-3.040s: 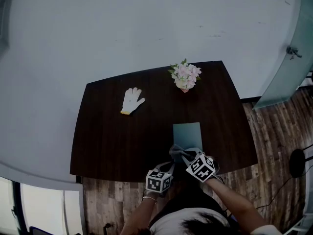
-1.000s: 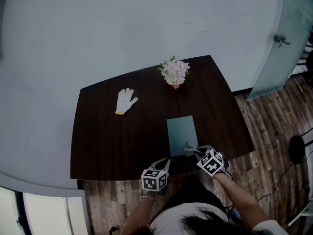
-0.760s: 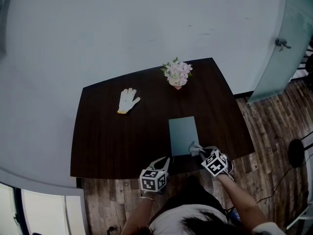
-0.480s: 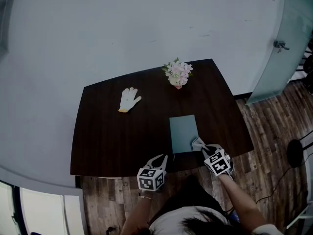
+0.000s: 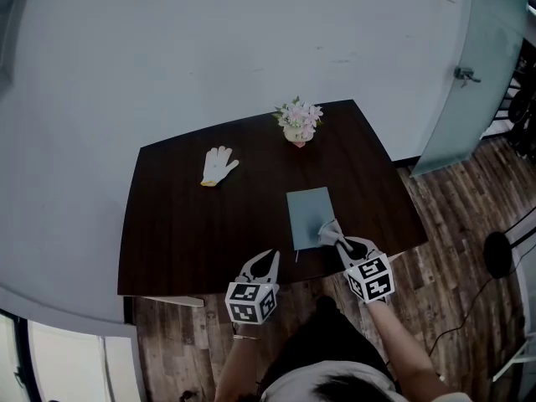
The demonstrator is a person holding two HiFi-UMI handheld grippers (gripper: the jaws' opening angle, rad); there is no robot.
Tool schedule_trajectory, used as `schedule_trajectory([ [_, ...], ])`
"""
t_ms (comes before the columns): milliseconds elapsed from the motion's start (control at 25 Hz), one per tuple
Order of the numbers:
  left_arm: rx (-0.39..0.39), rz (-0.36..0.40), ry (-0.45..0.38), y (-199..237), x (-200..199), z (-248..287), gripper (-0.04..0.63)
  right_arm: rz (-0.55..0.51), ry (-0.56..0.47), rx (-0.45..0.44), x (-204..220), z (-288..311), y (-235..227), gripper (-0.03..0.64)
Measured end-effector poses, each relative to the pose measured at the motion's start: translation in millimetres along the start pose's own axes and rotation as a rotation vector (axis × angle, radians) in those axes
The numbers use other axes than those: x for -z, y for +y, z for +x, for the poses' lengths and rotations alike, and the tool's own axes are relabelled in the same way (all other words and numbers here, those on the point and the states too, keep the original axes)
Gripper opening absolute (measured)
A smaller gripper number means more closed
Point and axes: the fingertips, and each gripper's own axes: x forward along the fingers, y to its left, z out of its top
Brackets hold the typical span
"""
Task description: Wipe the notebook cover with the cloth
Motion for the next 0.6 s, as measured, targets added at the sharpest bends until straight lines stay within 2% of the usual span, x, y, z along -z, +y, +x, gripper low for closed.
schedule_trajectory([
  [280, 0.024, 0.038, -0.07, -37, -25, -26, 0.018, 0.01, -0.113, 0.007, -34, -38, 23, 0.038],
  [600, 0.032, 0.061, -0.132, -89, -44, -42, 0.018, -0.015, -0.184, 0.005, -46, -91, 24, 0.038],
])
